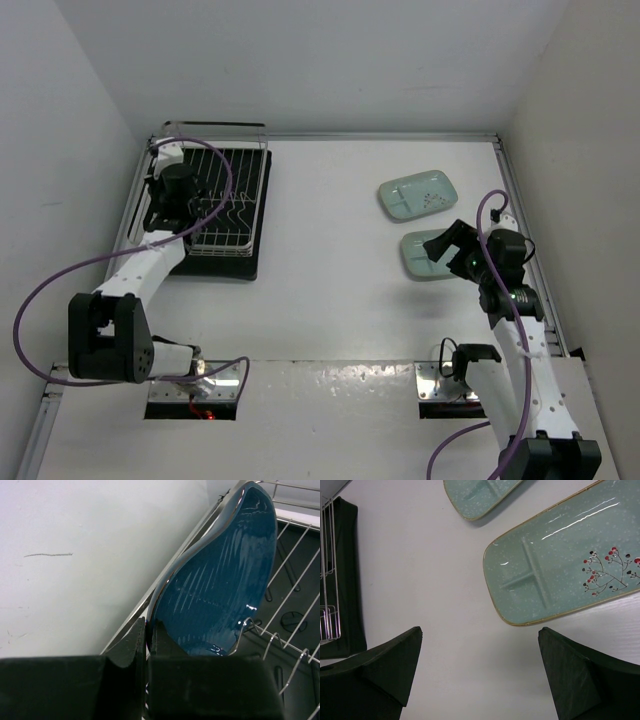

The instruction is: Load the plates into the dish rack

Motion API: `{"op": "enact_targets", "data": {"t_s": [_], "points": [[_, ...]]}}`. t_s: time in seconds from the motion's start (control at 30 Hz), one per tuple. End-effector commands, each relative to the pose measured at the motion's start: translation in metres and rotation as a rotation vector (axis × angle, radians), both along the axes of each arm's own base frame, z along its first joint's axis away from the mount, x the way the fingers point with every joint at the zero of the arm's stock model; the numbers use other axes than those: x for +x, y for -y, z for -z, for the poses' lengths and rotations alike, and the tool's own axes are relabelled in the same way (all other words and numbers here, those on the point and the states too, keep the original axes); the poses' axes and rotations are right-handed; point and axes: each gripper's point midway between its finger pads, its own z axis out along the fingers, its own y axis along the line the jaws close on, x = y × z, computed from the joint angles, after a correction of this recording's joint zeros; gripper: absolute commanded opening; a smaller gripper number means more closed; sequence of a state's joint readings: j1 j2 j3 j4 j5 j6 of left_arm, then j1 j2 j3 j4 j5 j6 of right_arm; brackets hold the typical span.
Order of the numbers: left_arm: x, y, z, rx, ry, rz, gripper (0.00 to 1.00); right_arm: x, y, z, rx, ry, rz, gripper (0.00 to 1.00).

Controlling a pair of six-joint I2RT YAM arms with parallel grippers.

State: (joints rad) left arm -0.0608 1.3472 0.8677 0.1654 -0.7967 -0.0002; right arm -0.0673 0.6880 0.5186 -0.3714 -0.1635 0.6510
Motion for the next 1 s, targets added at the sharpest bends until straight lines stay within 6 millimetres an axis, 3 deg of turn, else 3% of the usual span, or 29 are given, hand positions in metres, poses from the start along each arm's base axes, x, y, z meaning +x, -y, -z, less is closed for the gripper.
{"op": "enact_targets", "data": {"t_s": [0.0,0.1,0.27,0.53,0.8,0.83,0.87,0.97], "points": [[-0.019,0.012,0.096,-0.085,-0.340,0.116,0.00,0.006,0.002,-0.022,-0.022,0.058,0.001,0.97],[-0.024,0.009,0.105,-0.100,-0.359,0.117,0.00,0.004,0.005,-0.020,-0.041,0.054,0.012,0.97],[-0.026,0.019,0.113,-0.143,-0.381,0.172,0.00,0.004,0.006,-0.019,-0.042,0.055,0.019,0.99],[-0.020,0.027,0.095,-0.121,-0.337,0.258,0.00,0.006,0.006,-0.019,-0.037,0.056,0.022,0.99],[-0.036,0.024,0.132,-0.147,-0.460,0.263,0.05,0.004,0.008,-0.016,-0.041,0.053,0.030,0.99],[-0.032,0.025,0.129,-0.151,-0.450,0.271,0.05,0.004,0.007,-0.015,-0.045,0.052,0.026,1.00],[-0.034,0.028,0.131,-0.160,-0.462,0.284,0.15,0.003,0.008,-0.016,-0.044,0.052,0.030,1.00],[-0.037,0.028,0.135,-0.175,-0.479,0.290,0.22,0.003,0.008,-0.015,-0.045,0.049,0.027,1.00]]}}
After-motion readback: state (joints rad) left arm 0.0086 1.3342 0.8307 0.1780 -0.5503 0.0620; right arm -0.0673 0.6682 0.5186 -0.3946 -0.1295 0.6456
